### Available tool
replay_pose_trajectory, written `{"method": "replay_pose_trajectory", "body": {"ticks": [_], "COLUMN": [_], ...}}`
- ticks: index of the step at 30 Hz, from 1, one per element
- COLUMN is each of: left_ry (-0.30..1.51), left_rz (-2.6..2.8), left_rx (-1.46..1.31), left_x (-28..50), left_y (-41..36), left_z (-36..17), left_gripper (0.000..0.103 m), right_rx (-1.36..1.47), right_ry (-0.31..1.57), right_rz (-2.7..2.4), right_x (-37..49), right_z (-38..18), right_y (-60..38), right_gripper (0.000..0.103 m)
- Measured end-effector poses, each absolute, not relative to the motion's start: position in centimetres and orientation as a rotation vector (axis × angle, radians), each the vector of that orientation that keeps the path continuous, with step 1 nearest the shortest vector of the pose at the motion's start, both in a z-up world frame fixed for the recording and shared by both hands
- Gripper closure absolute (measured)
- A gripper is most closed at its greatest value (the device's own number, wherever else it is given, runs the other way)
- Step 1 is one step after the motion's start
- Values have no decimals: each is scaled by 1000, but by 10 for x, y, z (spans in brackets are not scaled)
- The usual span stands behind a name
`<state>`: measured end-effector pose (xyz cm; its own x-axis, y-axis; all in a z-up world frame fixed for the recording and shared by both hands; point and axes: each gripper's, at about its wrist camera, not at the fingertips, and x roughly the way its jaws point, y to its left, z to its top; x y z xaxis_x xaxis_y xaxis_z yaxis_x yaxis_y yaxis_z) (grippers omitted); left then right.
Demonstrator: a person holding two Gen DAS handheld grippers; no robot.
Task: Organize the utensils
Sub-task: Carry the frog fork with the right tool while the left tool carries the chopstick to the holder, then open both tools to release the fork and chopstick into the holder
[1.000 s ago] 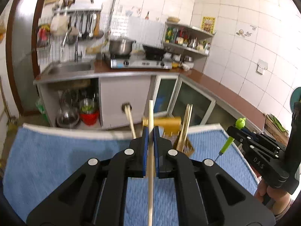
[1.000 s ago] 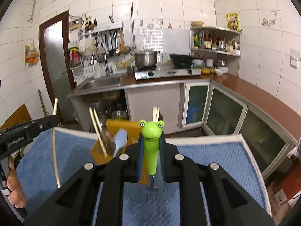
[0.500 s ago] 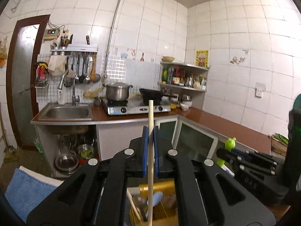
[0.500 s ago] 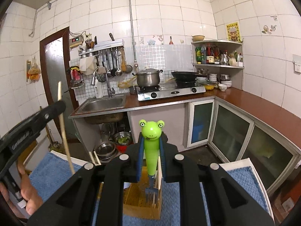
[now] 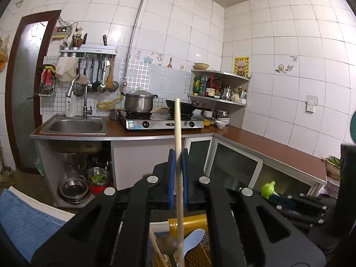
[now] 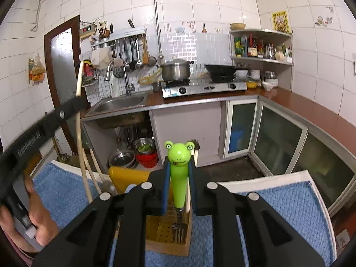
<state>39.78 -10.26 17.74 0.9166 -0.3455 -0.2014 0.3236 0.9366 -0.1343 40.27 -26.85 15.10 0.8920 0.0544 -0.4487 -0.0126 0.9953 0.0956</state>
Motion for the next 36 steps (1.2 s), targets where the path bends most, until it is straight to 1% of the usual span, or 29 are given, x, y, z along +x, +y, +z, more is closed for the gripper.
{"method": "replay_pose_trajectory", "body": {"ticks": [6,10,19,25,31,36], "left_ry": [190,240,350,414,454,467], "left_rz": [-345,-363,-372,-351,-355,-366], "left_rx": [-98,-104,-28,-19,-39,-51], "left_x": [399,401,398,396,392,381], "left_y": [-103,-105,-106,-98,-88,-80], "left_z": [186,165,121,83,70,75], "left_gripper": [99,99,98,98,98,98], "right_rx": [98,73,88,81,92,88], "right_ry": [431,444,528,482,453,448], "right_rz": [48,55,60,67,83,98], "right_x": [396,396,405,397,392,385], "right_z": [161,155,104,87,84,84], "right_y": [-268,-263,-266,-263,-263,-259], "right_gripper": [88,88,88,87,87,86]}}
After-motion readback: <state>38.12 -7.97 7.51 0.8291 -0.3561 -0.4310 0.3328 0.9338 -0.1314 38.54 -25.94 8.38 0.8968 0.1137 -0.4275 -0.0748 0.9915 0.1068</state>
